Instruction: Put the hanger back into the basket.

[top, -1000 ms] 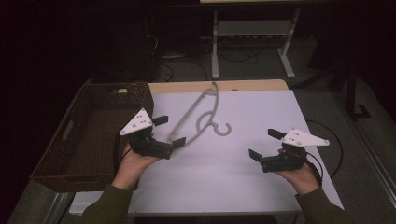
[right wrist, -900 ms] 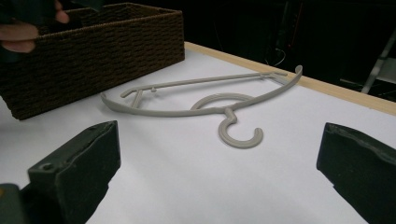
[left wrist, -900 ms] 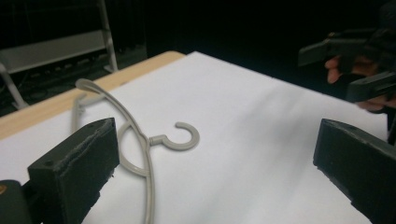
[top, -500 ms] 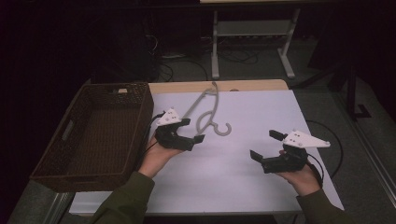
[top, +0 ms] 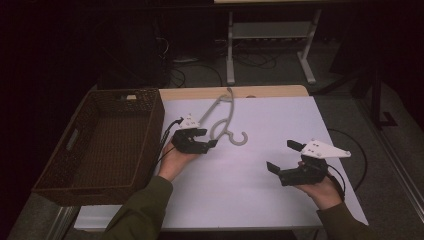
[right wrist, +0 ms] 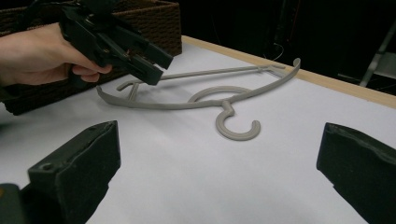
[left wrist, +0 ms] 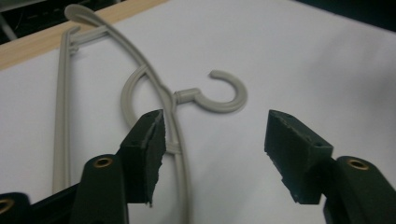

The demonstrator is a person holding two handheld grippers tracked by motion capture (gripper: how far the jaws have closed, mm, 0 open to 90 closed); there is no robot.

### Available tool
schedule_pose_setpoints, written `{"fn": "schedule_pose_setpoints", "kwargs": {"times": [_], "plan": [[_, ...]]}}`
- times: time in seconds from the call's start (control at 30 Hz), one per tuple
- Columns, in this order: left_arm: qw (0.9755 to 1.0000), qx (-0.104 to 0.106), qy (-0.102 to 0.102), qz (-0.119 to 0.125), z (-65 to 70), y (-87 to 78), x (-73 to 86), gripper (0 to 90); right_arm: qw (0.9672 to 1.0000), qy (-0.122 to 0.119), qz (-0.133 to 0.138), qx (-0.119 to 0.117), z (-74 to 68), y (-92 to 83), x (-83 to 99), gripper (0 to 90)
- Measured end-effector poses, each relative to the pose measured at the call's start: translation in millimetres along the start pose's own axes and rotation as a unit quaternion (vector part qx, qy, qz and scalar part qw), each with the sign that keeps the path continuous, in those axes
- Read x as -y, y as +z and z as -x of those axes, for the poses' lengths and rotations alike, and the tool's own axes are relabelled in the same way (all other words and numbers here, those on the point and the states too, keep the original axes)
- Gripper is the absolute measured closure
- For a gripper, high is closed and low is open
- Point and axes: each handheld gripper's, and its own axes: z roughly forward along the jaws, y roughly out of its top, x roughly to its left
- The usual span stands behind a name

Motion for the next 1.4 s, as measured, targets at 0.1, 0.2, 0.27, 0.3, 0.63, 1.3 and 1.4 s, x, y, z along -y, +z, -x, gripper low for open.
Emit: {"fn": "schedule_pose_setpoints", "kwargs": {"times": [0.1, 0.2, 0.27, 0.3, 0.63, 1.3, 1.4], "plan": [[0.9998, 0.0, -0.009, -0.018, -5.4, 8.7, 5.4, 45.3, 1.0, 0.003, 0.0, 0.0, -0.1, 0.0, 0.0, 0.0], [0.9995, -0.001, -0.008, -0.031, -7.7, 14.4, 8.5, 49.9, 1.0, 0.0, 0.0, 0.001, 0.4, 0.1, 0.3, 0.0], [0.9993, 0.001, -0.008, -0.036, -8.0, 16.5, 9.3, 53.1, 1.0, 0.001, -0.001, 0.001, 0.4, 0.1, 0.5, 0.0], [0.9988, -0.004, -0.004, -0.048, -8.3, 20.2, 11.1, 53.5, 1.0, 0.0, -0.001, 0.001, 0.6, 0.2, 0.7, 0.0], [0.9963, -0.01, 0.001, -0.085, -9.1, 25.6, 15.3, 67.0, 1.0, -0.001, 0.0, 0.0, 0.7, -0.7, 0.8, 0.0], [0.9931, 0.003, 0.001, -0.118, -8.2, 27.6, 13.2, 87.7, 1.0, 0.003, -0.001, 0.002, 1.0, -0.6, 0.7, 0.0], [0.9928, 0.009, 0.003, -0.119, -6.1, 27.9, 13.1, 87.8, 1.0, 0.001, 0.001, 0.002, 1.3, -1.0, 0.7, 0.0]]}}
